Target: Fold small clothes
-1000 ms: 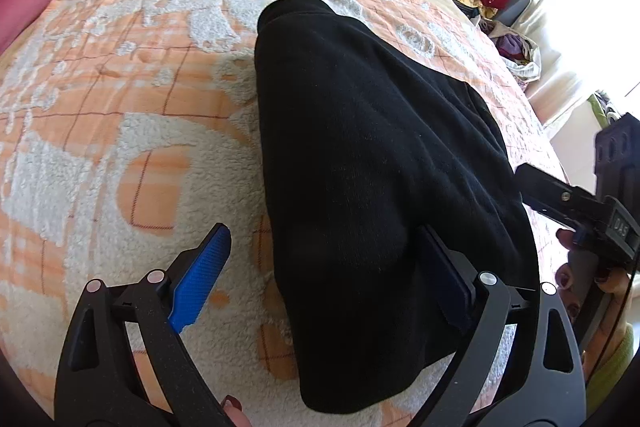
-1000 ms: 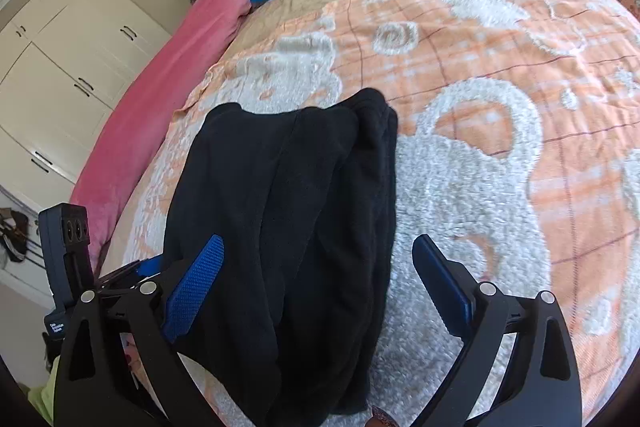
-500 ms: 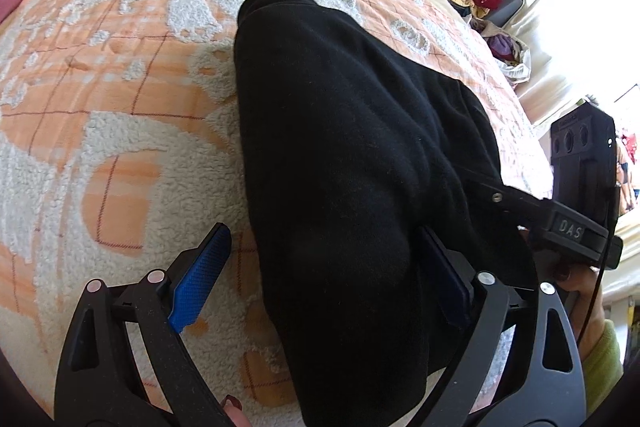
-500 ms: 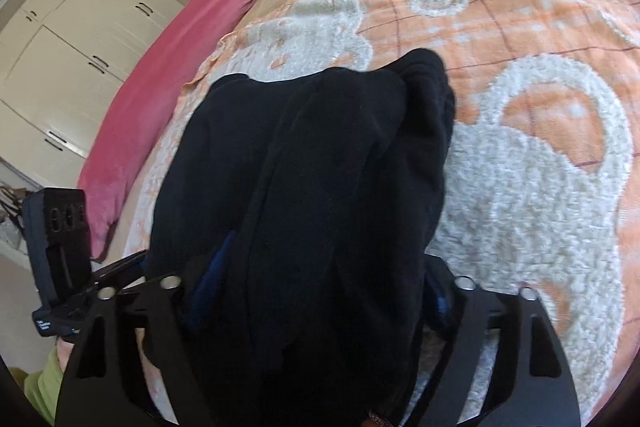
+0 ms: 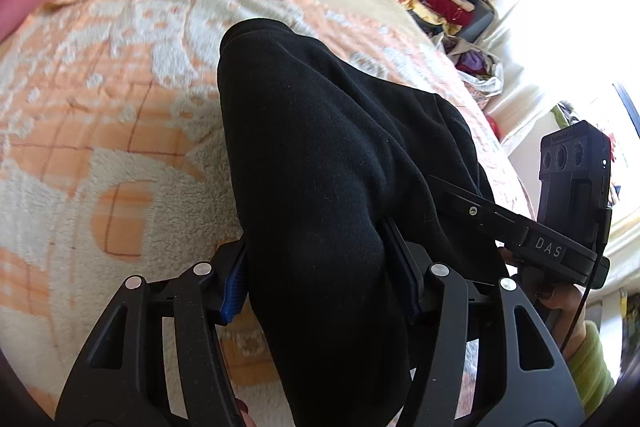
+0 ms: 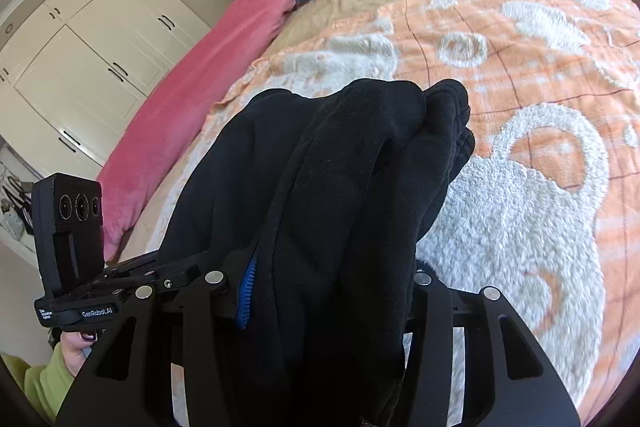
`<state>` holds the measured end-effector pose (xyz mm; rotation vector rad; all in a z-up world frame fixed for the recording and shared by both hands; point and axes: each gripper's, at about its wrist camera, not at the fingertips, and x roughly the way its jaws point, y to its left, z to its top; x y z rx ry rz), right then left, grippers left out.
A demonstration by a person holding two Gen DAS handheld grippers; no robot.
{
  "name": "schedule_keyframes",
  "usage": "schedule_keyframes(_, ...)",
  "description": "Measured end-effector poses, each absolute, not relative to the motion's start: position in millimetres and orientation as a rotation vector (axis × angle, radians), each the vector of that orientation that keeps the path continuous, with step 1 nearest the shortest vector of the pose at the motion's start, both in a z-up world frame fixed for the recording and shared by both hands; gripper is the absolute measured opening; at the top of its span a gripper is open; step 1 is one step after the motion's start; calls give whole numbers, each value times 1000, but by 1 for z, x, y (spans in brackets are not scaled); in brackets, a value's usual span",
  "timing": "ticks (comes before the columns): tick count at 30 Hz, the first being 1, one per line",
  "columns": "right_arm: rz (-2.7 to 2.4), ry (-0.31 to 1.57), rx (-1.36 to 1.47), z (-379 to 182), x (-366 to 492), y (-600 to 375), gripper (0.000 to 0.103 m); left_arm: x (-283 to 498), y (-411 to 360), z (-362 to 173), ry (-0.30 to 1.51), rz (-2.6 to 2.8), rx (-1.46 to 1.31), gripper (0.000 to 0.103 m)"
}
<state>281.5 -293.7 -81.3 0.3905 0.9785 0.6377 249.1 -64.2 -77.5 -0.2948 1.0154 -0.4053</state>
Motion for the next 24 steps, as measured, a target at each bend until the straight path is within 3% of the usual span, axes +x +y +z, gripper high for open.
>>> schedule_keyframes(9,604,929,315,-61,252,-281,46,229,-61,-62,989,-404,-221,51)
schedule_keyframes(24,545,1028,280,-96,259,-258,47,223,-49,-95,1060,-330,-208,52)
